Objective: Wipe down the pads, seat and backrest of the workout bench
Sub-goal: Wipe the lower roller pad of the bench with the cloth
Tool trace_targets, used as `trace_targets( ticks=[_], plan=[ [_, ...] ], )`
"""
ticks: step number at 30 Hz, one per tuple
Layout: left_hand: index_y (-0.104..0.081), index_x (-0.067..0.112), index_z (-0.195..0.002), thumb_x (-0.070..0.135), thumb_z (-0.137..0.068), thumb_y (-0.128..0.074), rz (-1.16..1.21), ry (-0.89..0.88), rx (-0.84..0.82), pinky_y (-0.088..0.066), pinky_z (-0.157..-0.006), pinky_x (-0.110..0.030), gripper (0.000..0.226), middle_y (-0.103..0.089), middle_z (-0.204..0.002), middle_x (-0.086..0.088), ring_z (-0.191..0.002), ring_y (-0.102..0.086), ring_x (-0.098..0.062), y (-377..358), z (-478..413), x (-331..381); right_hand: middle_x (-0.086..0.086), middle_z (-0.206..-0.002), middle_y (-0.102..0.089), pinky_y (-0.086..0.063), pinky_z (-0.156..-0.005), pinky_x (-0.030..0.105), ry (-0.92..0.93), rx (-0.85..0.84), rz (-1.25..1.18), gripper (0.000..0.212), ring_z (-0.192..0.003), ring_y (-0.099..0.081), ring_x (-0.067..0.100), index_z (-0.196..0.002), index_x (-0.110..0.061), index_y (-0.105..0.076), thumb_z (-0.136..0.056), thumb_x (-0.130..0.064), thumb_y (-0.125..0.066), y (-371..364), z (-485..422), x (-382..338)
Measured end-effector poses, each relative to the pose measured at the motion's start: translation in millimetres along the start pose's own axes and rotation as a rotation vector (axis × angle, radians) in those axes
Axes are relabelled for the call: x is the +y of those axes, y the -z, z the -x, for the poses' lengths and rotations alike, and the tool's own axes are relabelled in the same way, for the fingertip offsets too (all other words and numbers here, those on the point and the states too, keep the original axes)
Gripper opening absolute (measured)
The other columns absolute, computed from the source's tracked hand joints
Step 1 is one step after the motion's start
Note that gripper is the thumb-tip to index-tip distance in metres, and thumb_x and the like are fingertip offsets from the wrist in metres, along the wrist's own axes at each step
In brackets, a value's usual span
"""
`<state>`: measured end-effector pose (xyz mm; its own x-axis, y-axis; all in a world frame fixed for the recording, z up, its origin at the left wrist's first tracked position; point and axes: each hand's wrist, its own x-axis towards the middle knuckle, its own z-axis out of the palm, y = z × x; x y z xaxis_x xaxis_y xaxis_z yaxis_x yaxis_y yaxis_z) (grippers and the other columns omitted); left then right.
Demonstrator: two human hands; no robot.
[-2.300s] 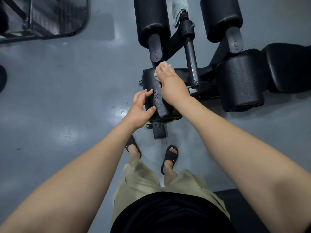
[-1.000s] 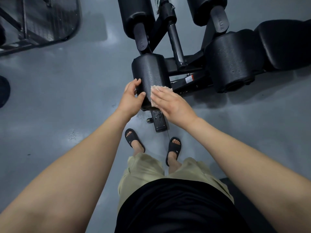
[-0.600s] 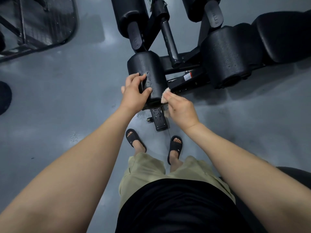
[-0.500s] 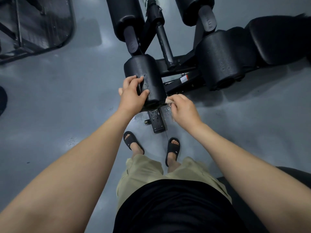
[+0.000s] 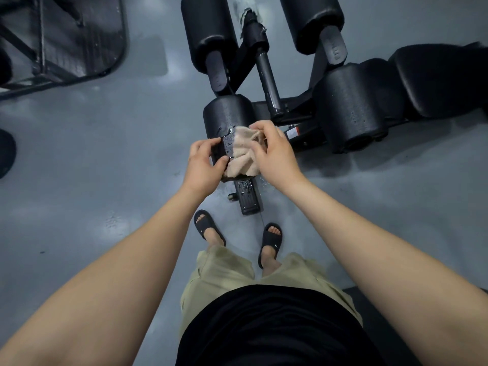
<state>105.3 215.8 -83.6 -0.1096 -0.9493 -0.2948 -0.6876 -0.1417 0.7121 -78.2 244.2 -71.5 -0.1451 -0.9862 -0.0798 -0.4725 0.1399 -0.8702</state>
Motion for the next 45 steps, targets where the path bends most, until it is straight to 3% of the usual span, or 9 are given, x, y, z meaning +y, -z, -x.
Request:
trace_targets(
  ticks=[4, 13, 19, 25, 29, 33, 37, 40, 45],
  plan=[
    [-0.052, 0.02, -0.139, 0.021, -0.095, -0.066, 0.015, -0.001, -0.005, -0.039, -0.108, -0.028, 0.047, -0.041, -0.126, 0.005, -0.112, -0.049, -0.011, -0.5, 1.5, -4.1, 0.004, -0.118, -0.042, -0.049, -0.089, 0.029, 0.111, 0.054, 0.226, 0.03, -0.096, -0.056, 0.022, -0.12, -0.02, -0.06, -0.092, -0.009, -0.062, -8.6, 8.6, 22.0],
    [-0.051, 0.024, -0.138, 0.019, -0.093, -0.069, 0.147, 0.038, -0.078, -0.043, -0.111, -0.039, 0.049, -0.04, -0.135, 0.005, -0.123, -0.052, -0.014, 6.3, -9.7, -8.3, 0.015, -0.133, -0.062, -0.051, -0.092, 0.038, 0.29, 0.034, 0.404, 0.035, -0.104, -0.055, 0.038, -0.117, -0.009, -0.074, -0.085, -0.02, -0.079, -34.8, 11.7, 42.5],
    [-0.05, 0.025, -0.137, 0.021, -0.094, -0.068, 0.189, 0.079, -0.122, -0.045, -0.109, -0.043, 0.046, -0.038, -0.139, 0.006, -0.129, -0.049, -0.016, 6.3, -11.3, -14.3, 0.009, -0.137, -0.062, -0.043, -0.097, 0.022, 0.275, 0.019, 0.335, 0.027, -0.104, -0.049, 0.023, -0.115, -0.011, -0.076, -0.088, -0.01, -0.074, -44.8, -14.5, 30.0],
    [-0.051, 0.027, -0.134, 0.022, -0.094, -0.069, 0.185, 0.088, -0.146, -0.044, -0.11, -0.039, 0.045, -0.038, -0.14, 0.004, -0.131, -0.049, -0.02, 9.4, -15.6, -17.2, 0.022, -0.135, -0.058, -0.021, -0.091, -0.011, 0.214, 0.039, 0.265, 0.033, -0.099, -0.031, -0.019, -0.122, -0.003, -0.071, -0.091, 0.005, -0.066, -54.4, -42.2, 17.3],
    [-0.051, 0.027, -0.133, 0.023, -0.093, -0.07, 0.179, 0.087, -0.16, -0.042, -0.107, -0.031, 0.044, -0.037, -0.137, 0.006, -0.127, -0.048, -0.017, 12.9, -18.2, -18.4, 0.014, -0.136, -0.052, -0.029, -0.099, -0.005, 0.166, 0.044, 0.253, 0.036, -0.101, -0.039, -0.01, -0.133, -0.006, -0.064, -0.097, 0.0, -0.059, -58.2, -57.4, 11.9],
    [-0.052, 0.024, -0.133, 0.021, -0.092, -0.071, 0.171, 0.066, -0.17, -0.039, -0.109, -0.028, 0.046, -0.037, -0.136, 0.003, -0.123, -0.048, -0.016, 13.6, -18.8, -20.2, 0.012, -0.132, -0.037, -0.042, -0.102, 0.008, 0.11, 0.048, 0.256, 0.04, -0.103, -0.048, -0.025, -0.144, -0.007, -0.052, -0.105, -0.009, -0.05, -60.0, -80.2, 0.1],
    [-0.052, 0.02, -0.135, 0.017, -0.092, -0.071, 0.164, 0.056, -0.16, -0.037, -0.108, -0.025, 0.047, -0.036, -0.134, 0.002, -0.12, -0.048, -0.014, 13.0, -19.5, -19.2, 0.015, -0.147, -0.042, -0.04, -0.11, 0.043, 0.139, -0.042, 0.521, 0.042, -0.128, -0.048, 0.03, -0.141, -0.01, -0.053, -0.099, -0.006, -0.049, -59.2, -102.8, -9.6],
    [-0.052, 0.019, -0.135, 0.015, -0.092, -0.07, 0.163, 0.058, -0.156, -0.035, -0.106, -0.02, 0.047, -0.035, -0.132, 0.003, -0.116, -0.047, -0.011, 13.0, -18.4, -16.7, 0.015, -0.156, -0.037, -0.033, -0.116, 0.038, 0.046, -0.048, 0.566, 0.041, -0.141, -0.032, 0.032, -0.144, -0.011, -0.051, -0.103, -0.01, -0.045, -64.6, -122.1, -10.3],
    [-0.052, 0.018, -0.136, 0.016, -0.092, -0.07, 0.171, 0.059, -0.144, -0.033, -0.105, -0.017, 0.047, -0.036, -0.131, 0.003, -0.114, -0.046, -0.009, 13.4, -16.5, -15.7, 0.015, -0.122, -0.055, -0.038, -0.083, 0.033, 0.002, -0.098, 0.607, 0.014, -0.114, -0.051, 0.034, -0.102, -0.008, -0.058, -0.096, -0.007, -0.046, -64.5, -138.6, -22.6]
  ],
)
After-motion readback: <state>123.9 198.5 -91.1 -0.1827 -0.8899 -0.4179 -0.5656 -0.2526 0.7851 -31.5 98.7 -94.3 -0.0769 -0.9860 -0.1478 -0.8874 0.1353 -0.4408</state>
